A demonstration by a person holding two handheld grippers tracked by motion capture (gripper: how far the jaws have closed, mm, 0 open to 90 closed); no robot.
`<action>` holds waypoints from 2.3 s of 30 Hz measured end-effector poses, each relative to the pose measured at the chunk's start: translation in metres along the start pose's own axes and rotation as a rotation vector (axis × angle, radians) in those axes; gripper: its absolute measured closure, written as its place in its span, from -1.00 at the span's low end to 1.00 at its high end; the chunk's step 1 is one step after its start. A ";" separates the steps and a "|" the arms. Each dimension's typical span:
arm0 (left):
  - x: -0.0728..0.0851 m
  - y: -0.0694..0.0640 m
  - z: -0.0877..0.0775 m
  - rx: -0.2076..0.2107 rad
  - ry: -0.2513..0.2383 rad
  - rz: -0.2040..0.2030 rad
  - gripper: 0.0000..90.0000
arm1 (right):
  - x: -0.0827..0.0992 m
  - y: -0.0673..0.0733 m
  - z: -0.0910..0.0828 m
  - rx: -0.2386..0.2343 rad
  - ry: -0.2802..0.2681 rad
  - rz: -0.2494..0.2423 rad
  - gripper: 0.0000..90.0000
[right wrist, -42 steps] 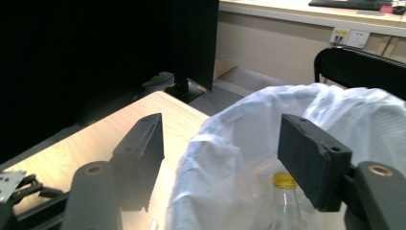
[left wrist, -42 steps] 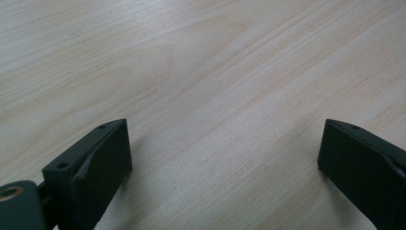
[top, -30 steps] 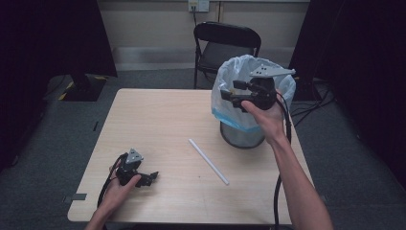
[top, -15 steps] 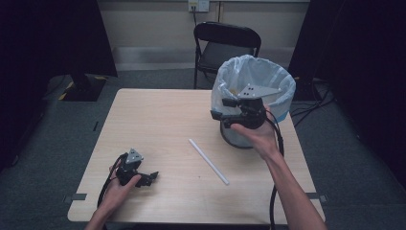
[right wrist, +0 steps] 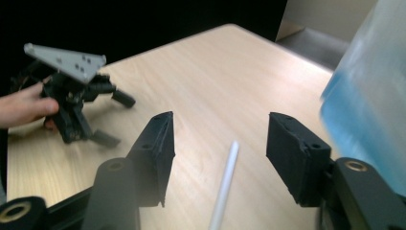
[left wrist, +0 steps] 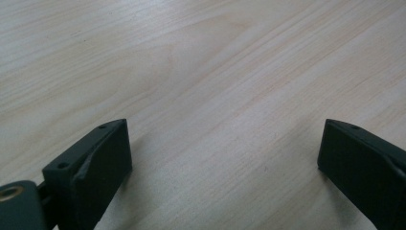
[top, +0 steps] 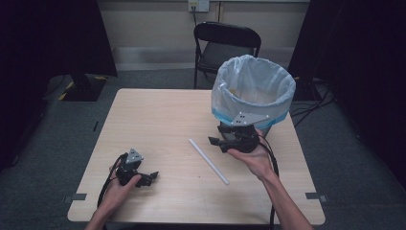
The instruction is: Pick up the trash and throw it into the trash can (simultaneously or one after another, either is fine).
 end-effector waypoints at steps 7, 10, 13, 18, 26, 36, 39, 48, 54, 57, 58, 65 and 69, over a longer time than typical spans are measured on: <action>0.000 0.000 0.000 -0.001 -0.001 -0.001 -0.91 | 0.039 0.002 0.020 -0.017 0.072 0.023 0.06; 0.000 0.000 0.000 -0.002 0.000 -0.001 -0.91 | 0.055 0.000 0.028 -0.018 0.103 0.044 0.12; 0.000 0.000 0.000 -0.001 -0.001 -0.001 -0.91 | 0.069 -0.003 0.035 -0.011 0.137 0.057 0.15; 0.000 0.000 0.000 -0.001 0.000 -0.001 -0.91 | 0.089 -0.005 0.046 -0.018 0.198 0.057 0.19; 0.000 0.000 0.000 -0.002 -0.001 -0.001 -0.91 | 0.110 -0.007 0.056 0.012 0.259 0.062 0.19; 0.000 0.000 0.000 -0.001 0.000 -0.002 -0.91 | 0.126 -0.003 0.065 0.040 0.312 0.022 0.26; 0.000 0.000 0.000 -0.001 0.000 -0.001 -0.91 | 0.126 0.001 0.064 0.040 0.321 -0.010 0.44; 0.000 -0.001 0.000 0.000 -0.003 -0.008 -0.92 | 0.126 0.008 0.064 0.007 0.328 -0.042 0.77; 0.000 0.000 0.000 -0.001 0.000 -0.005 -0.92 | 0.127 0.008 0.064 0.015 0.317 -0.019 0.78; 0.000 -0.001 0.000 0.000 -0.002 -0.008 -0.92 | 0.127 0.007 0.064 0.012 0.311 -0.004 0.79; 0.000 -0.001 0.000 0.000 -0.003 -0.008 -0.92 | 0.127 0.007 0.063 0.011 0.311 -0.001 0.79; 0.000 0.000 0.000 -0.001 -0.001 -0.006 -0.92 | 0.123 0.007 0.061 -0.002 0.279 0.015 0.79; 0.000 0.000 0.000 -0.001 -0.002 -0.005 -0.92 | 0.119 0.009 0.060 -0.008 0.262 0.012 0.79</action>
Point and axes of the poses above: each handheld gripper's, and its own axes: z roughly forward along the jaws, x roughly out of its underside, y roughly to its left, the point moved 4 cm from there along z, roughly forward along the jaws, and after that the axes turned 2 degrees about y, right-handed, at the moved point
